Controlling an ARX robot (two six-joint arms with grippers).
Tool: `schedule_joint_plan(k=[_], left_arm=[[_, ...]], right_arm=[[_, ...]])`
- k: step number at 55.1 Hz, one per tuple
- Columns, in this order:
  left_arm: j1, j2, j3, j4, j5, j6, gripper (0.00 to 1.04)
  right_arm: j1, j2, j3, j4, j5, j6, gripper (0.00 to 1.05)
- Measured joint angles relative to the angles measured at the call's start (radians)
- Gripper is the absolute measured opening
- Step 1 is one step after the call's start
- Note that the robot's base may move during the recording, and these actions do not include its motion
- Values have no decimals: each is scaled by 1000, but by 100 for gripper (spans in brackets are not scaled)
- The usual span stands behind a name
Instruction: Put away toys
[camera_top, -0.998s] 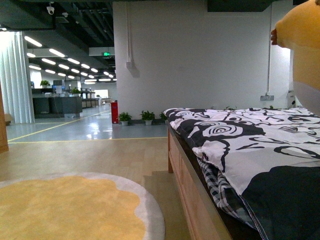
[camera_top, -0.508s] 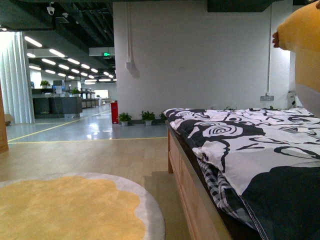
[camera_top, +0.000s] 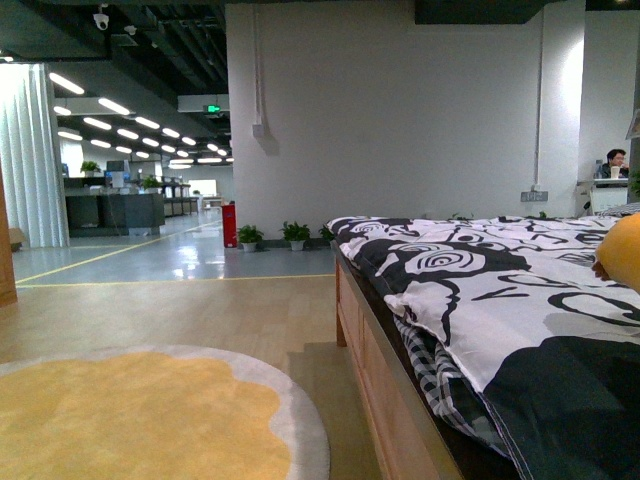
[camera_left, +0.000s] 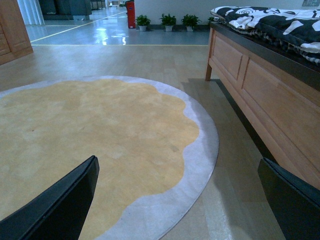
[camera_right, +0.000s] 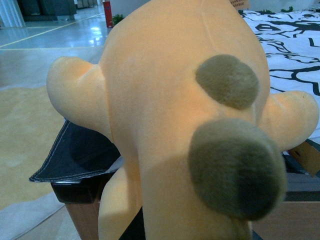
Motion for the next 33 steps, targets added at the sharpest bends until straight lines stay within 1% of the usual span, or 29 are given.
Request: schedule_joint_plan(k=[9,16,33], left_arm=[[0,0,0,0,0,0,98],[0,0,0,0,0,0,98],[0,0,0,0,0,0,98]], right_arm=[[0,-43,-58,18,0,-8,7],[0,-150,-93,-59,0,-10,7],[0,-206,-145,-51,0,-11,7]])
